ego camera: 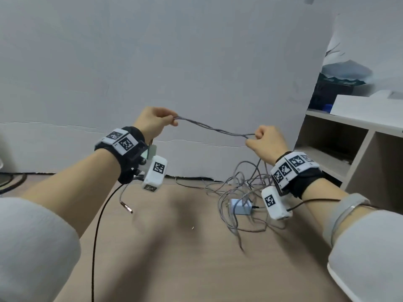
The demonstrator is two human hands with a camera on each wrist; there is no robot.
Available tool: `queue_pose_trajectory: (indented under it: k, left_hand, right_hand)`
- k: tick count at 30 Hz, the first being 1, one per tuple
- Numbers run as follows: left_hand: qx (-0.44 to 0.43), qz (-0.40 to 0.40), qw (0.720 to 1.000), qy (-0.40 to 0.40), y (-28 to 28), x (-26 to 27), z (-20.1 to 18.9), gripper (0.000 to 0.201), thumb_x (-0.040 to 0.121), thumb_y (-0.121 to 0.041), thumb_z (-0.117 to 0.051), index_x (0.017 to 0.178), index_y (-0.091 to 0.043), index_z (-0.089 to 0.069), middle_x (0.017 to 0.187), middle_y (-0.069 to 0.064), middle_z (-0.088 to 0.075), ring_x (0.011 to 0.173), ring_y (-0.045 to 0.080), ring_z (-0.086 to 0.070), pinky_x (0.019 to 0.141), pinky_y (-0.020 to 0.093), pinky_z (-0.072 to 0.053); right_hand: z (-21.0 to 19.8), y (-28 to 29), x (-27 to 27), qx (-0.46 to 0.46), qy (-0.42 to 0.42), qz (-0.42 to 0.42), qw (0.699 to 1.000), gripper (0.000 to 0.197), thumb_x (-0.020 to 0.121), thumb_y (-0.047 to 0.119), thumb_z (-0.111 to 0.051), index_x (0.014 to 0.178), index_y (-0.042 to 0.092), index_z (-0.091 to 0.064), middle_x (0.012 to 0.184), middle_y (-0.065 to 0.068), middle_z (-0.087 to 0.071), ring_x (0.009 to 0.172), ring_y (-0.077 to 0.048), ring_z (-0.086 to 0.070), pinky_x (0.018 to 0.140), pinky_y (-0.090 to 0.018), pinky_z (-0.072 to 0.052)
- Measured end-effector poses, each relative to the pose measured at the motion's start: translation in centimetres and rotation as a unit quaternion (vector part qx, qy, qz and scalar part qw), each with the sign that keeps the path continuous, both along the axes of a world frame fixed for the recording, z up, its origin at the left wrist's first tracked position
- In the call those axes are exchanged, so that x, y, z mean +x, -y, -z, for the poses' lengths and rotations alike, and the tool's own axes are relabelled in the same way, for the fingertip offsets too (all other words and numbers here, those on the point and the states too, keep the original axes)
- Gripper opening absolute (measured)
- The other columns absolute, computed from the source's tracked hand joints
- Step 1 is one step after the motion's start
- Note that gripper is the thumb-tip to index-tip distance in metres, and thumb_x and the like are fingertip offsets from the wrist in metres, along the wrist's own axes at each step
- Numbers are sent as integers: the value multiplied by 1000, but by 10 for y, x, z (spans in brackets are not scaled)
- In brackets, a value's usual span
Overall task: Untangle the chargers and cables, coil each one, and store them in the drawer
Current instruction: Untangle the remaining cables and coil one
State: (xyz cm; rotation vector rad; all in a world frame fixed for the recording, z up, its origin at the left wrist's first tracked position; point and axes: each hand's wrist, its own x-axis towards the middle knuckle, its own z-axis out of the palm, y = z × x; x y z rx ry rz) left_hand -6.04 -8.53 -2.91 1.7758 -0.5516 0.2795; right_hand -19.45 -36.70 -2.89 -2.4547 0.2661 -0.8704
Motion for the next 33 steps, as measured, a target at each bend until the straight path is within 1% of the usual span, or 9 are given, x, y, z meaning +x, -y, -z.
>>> queue_pose_trajectory:
  k: [5, 8, 10, 14, 17, 22, 28, 31, 33]
  left_hand:
    - [33, -68, 996, -46, 18, 4, 24, 18, 101, -7, -52, 102, -5, -70, 75, -3, -67, 38, 0, -40, 40, 12, -31]
    - [62, -37, 992, -105, 20, 5, 31, 20, 103, -15, -53, 100, -6, -71, 80, 0, -68, 56, 8, -47, 54, 20, -41]
    - [78, 34, 986, -142, 19, 1, 32, 19, 102, -23, -57, 99, -11, -71, 82, 1, -64, 65, 13, -52, 62, 26, -48]
    - [157, 96, 977, -104, 21, -14, 28, 29, 93, -37, -70, 103, -9, -73, 88, 4, -69, 79, 15, -63, 80, 33, -55]
    - [214, 123, 967, -57, 27, -22, 21, 26, 87, -38, -76, 101, -16, -74, 90, 5, -75, 84, 16, -70, 86, 37, -58]
    - [277, 192, 941, -18, 32, -42, 13, 23, 99, -31, -63, 101, -11, -76, 68, -9, -68, 72, 11, -69, 79, 32, -62]
    - [-8, 164, 984, -71, 15, -30, 8, 27, 107, -19, -47, 98, -3, -67, 67, 2, -52, 57, 13, -57, 65, 34, -62]
    - [-195, 139, 964, -115, 7, -22, -3, 28, 109, -22, -43, 86, -13, -57, 64, -3, -43, 47, 8, -39, 46, 20, -46]
    - [-269, 137, 944, -131, -2, -16, -12, 30, 109, -23, -40, 83, -16, -53, 60, -7, -42, 45, 5, -31, 40, 17, -30]
  right_hand:
    - [-7, 2, 7, 52, 74, -26, 996, 23, 89, 10, -61, 79, 25, -47, 72, 3, -51, 71, -28, -58, 66, -34, -49]
    - [-13, -3, 7, 109, 110, -70, 986, 15, 94, 11, -59, 97, 25, -52, 75, 2, -52, 67, -23, -64, 62, -32, -56]
    - [-19, -5, 7, 121, 128, -78, 981, 12, 95, 15, -61, 90, 25, -57, 77, 1, -58, 65, -21, -65, 56, -27, -52]
    - [-27, -11, 11, 162, 77, -77, 981, 35, 90, 48, -63, 88, 13, -64, 74, 0, -65, 71, -21, -64, 76, -46, -58]
    - [-30, -26, 10, 193, 2, -108, 975, 53, 97, 55, -54, 107, 4, -65, 83, -4, -63, 68, -19, -59, 66, -38, -56]
    - [-34, -30, 7, 190, -61, -77, 977, 50, 101, 57, -38, 106, 11, -58, 73, -17, -73, 46, -22, -52, 48, -28, -37]
    - [-15, -19, -5, 150, -200, -200, 948, 27, 96, 28, -66, 114, 8, -60, 77, -18, -68, 55, -17, -53, 56, -25, -44]
    - [5, -4, -1, 70, -267, -193, 941, 25, 89, 23, -75, 108, 10, -67, 89, -10, -76, 80, -19, -72, 76, -29, -52]
    - [18, 6, 5, 8, -284, -164, 945, 20, 89, 21, -73, 99, 4, -71, 88, -7, -78, 82, -15, -71, 70, -22, -49]
